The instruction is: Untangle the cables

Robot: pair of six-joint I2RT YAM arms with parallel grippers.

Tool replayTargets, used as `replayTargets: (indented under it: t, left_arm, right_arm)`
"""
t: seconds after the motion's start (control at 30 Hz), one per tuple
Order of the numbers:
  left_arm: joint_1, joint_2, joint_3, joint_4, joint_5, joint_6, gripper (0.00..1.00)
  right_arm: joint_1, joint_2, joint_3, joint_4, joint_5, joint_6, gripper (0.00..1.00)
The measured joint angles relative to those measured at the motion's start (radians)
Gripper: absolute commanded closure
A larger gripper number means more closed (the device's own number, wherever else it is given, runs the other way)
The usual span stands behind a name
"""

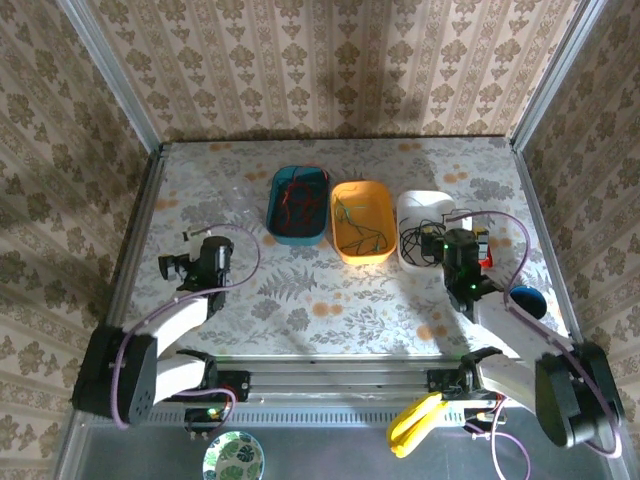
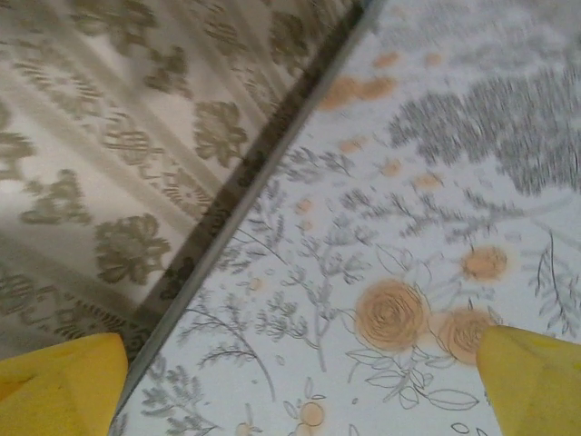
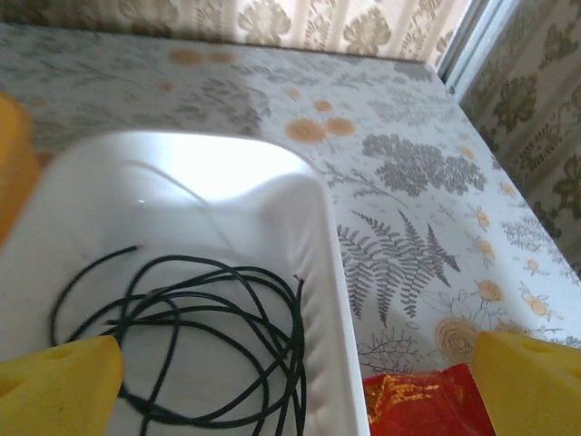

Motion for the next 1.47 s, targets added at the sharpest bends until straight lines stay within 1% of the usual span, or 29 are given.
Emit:
replayTargets:
  t: [0.07, 0.13, 0.2, 0.27, 0.37, 0.4, 0.47, 0.57, 0.67, 0.87, 1.17, 1.27, 1.47]
  left_arm:
    - [0.019, 0.072, 0.000, 0.086, 0.063, 0.054, 0.00]
    - [0.042, 0.107, 0.000, 0.164, 0.150, 0.088, 0.00]
    - [0.087, 0.129, 0.009, 0.217, 0.257, 0.103, 0.00]
    - [0.151, 0.153, 0.031, 0.254, 0.358, 0.102, 0.00]
    - [0.229, 0.186, 0.060, 0.307, 0.471, 0.093, 0.00]
    - [0.242, 0.197, 0.060, 0.337, 0.498, 0.091, 0.00]
    - [0.254, 0.271, 0.036, 0.497, 0.557, 0.091, 0.00]
    - [0.255, 0.338, 0.000, 0.566, 0.615, 0.091, 0.00]
    - [0.259, 0.341, -0.021, 0.603, 0.640, 0.091, 0.00]
    - [0.260, 0.340, -0.021, 0.664, 0.659, 0.091, 0.00]
    - [0.260, 0.340, -0.021, 0.673, 0.663, 0.091, 0.00]
    - [0.260, 0.340, -0.021, 0.673, 0.663, 0.091, 0.00]
    - [0.260, 0.340, -0.021, 0.673, 0.663, 0.091, 0.00]
  right_arm:
    - [-0.005, 0.129, 0.000, 0.101, 0.022, -0.002, 0.00]
    - [-0.010, 0.229, 0.017, 0.135, 0.032, -0.007, 0.00]
    - [-0.019, 0.300, 0.026, 0.193, 0.029, -0.023, 0.00]
    - [-0.046, 0.366, 0.031, 0.285, -0.008, -0.032, 0.00]
    - [-0.123, 0.384, 0.036, 0.313, -0.108, -0.019, 0.00]
    - [-0.151, 0.384, 0.030, 0.344, -0.141, -0.012, 0.00]
    - [-0.193, 0.400, 0.006, 0.439, -0.182, 0.003, 0.00]
    - [-0.205, 0.407, -0.002, 0.459, -0.231, 0.011, 0.00]
    - [-0.204, 0.407, -0.003, 0.477, -0.263, 0.011, 0.00]
    - [-0.199, 0.407, -0.003, 0.486, -0.282, 0.011, 0.00]
    - [-0.199, 0.407, -0.003, 0.486, -0.295, 0.011, 0.00]
    - [-0.211, 0.409, 0.000, 0.484, -0.342, 0.010, 0.00]
    - [-0.224, 0.411, 0.002, 0.483, -0.389, 0.010, 0.00]
